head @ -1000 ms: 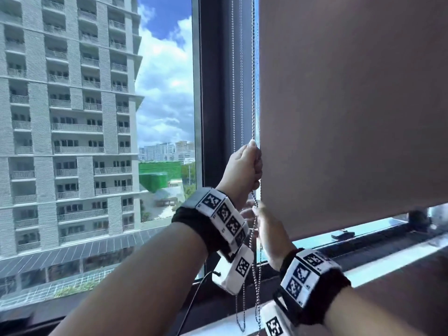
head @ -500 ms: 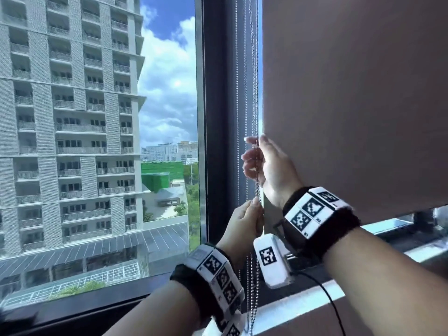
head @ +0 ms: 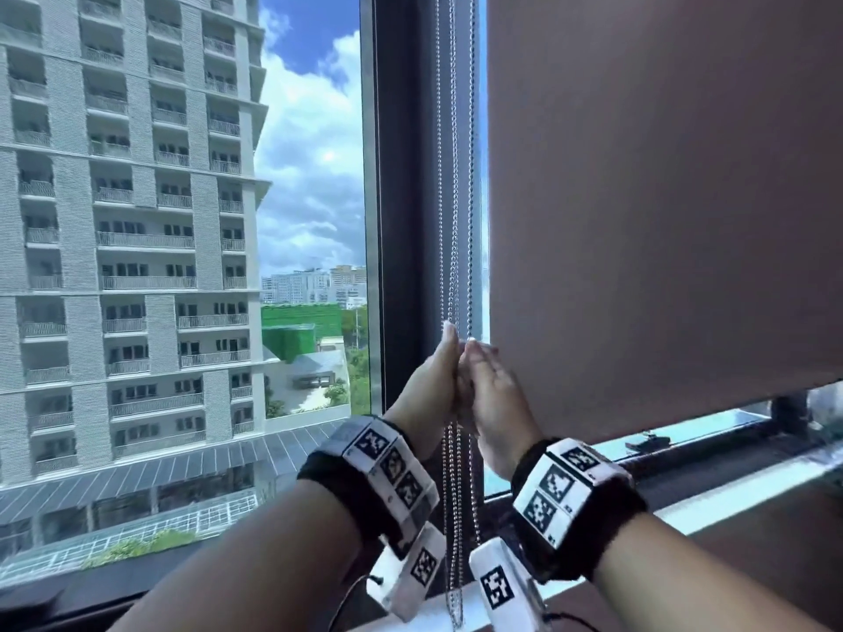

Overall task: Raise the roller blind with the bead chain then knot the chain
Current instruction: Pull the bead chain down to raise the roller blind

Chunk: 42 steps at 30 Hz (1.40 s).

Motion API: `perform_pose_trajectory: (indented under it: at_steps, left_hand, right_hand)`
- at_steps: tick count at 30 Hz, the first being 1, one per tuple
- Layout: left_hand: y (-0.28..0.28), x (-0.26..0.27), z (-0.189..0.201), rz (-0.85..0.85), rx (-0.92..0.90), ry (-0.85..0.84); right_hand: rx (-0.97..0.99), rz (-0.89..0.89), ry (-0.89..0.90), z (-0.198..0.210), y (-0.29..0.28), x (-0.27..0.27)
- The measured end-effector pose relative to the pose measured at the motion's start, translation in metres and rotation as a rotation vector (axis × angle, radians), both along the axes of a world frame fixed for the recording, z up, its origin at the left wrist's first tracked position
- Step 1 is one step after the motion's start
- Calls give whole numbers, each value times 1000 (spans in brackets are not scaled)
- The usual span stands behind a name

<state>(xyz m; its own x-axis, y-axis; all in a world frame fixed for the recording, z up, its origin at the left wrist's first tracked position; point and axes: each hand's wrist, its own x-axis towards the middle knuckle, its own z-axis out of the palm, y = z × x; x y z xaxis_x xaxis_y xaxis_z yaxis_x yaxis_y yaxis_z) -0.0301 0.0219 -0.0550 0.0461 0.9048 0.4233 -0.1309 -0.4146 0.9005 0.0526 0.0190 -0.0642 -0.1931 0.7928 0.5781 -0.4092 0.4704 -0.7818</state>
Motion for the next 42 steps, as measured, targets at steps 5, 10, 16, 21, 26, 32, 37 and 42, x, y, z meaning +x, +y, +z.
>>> perform_pose_trajectory:
  at_steps: [5, 10, 16, 21, 26, 32, 37, 42]
  left_hand:
    - [-3, 4, 64, 4, 96, 13]
    - [-10, 11, 109, 101, 183, -59]
    - [-5, 21, 98, 241, 273, -45]
    - [-6, 17, 77, 211, 270, -53]
    - [-5, 13, 41, 207, 201, -73]
    - [-9, 14, 2, 223, 191, -31]
    - [-2, 20, -30, 225, 156, 13]
    - [-7, 13, -44, 68, 32, 29]
  right_hand:
    - [35, -46, -122, -19, -6, -2]
    - [-27, -57, -228, -33, -11, 1]
    - [-50, -102, -247, -40, -12, -2]
    - [-41, -104, -235, -35, 0, 8]
    - [21, -46, -120, 3, 12, 8]
    - [81, -92, -60, 50, 13, -1]
    - [121, -61, -24, 80, 5, -3]
    - [166, -146, -50, 64, 5, -4]
